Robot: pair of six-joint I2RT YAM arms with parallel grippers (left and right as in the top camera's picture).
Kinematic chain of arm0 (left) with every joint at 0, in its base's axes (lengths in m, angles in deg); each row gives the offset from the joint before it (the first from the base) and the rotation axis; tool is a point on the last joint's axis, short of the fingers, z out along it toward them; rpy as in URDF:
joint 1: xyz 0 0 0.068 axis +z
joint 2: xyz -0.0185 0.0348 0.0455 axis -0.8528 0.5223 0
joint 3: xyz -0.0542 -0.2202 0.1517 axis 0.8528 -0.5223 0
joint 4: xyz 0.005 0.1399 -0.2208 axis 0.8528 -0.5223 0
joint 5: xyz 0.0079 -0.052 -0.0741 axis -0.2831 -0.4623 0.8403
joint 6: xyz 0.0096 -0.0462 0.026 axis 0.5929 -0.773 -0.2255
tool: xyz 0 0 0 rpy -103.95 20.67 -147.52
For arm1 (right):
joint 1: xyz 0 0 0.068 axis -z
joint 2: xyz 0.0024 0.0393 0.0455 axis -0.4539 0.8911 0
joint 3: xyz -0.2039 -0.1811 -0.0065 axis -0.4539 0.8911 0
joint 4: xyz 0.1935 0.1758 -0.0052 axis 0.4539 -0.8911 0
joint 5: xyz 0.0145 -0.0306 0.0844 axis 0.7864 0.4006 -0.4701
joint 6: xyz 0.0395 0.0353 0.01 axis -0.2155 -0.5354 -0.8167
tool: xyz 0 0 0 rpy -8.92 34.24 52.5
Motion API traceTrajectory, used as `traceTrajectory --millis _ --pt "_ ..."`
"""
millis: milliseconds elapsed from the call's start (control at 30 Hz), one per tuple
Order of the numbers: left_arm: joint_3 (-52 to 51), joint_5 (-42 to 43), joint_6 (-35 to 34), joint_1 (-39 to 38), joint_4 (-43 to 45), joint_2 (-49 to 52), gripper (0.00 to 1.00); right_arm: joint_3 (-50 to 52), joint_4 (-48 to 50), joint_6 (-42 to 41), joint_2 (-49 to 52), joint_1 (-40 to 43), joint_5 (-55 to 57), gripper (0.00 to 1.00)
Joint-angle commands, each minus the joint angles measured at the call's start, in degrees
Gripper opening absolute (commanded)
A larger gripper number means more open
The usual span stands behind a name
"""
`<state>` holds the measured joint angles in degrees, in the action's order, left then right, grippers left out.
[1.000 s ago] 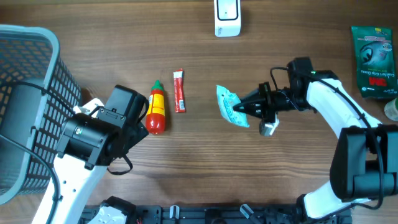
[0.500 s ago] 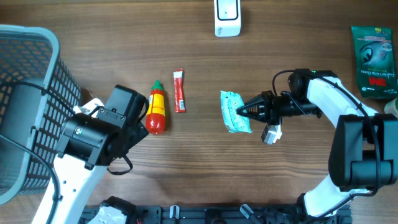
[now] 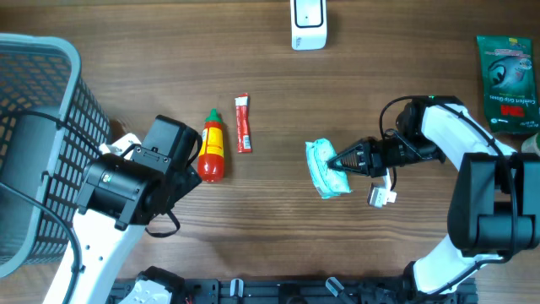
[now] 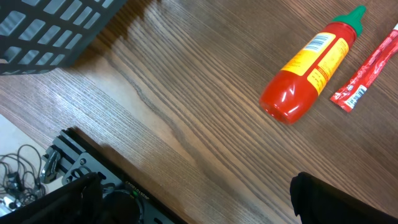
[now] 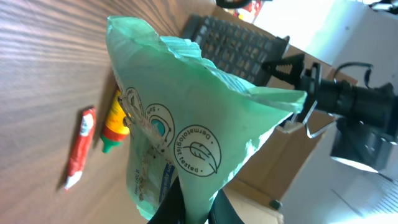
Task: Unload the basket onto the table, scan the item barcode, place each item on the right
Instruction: 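Lift the light-blue pouch with the right gripper, then present the light-blue pouch to the barcode scanner with the right gripper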
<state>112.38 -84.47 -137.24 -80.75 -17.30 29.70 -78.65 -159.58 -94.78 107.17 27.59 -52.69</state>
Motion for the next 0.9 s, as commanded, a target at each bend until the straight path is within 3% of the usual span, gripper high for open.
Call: traceTrajectory --millis 0,200,367,533,633,733,867 --pt "0.17 -1.16 0.5 -0.26 -0.02 -0.59 1.0 -0.04 -0.48 -1.01 1.79 0.13 2.62 0.05" --pt "0.17 -1.16 0.5 -0.26 -0.02 -0.59 1.0 -0.07 6.45 1.44 1.79 0.13 10.34 0.05" --pt "0.17 -1.16 0.5 -0.26 0.0 -0.59 1.0 -0.61 7.82 32.52 1.77 0.13 5.4 0.05" --pt "0.17 -1.16 0.5 -0.26 0.0 -0.59 1.0 -8.74 -2.62 58.4 1.7 0.11 6.56 0.05" --pt "0.17 -1.16 0.5 -0.26 -0.02 -0.59 1.0 -14.62 -6.71 69.51 1.62 -0.37 6.84 0.04" --pt "0.17 -1.16 0.5 -0.26 0.0 -0.59 1.0 -15.78 -3.32 70.42 1.62 -1.42 6.82 0.04" --pt "0.17 -1.16 0.5 -0.26 -0.02 -0.59 1.0 -15.78 20.74 59.08 1.62 -2.43 7.48 0.05"
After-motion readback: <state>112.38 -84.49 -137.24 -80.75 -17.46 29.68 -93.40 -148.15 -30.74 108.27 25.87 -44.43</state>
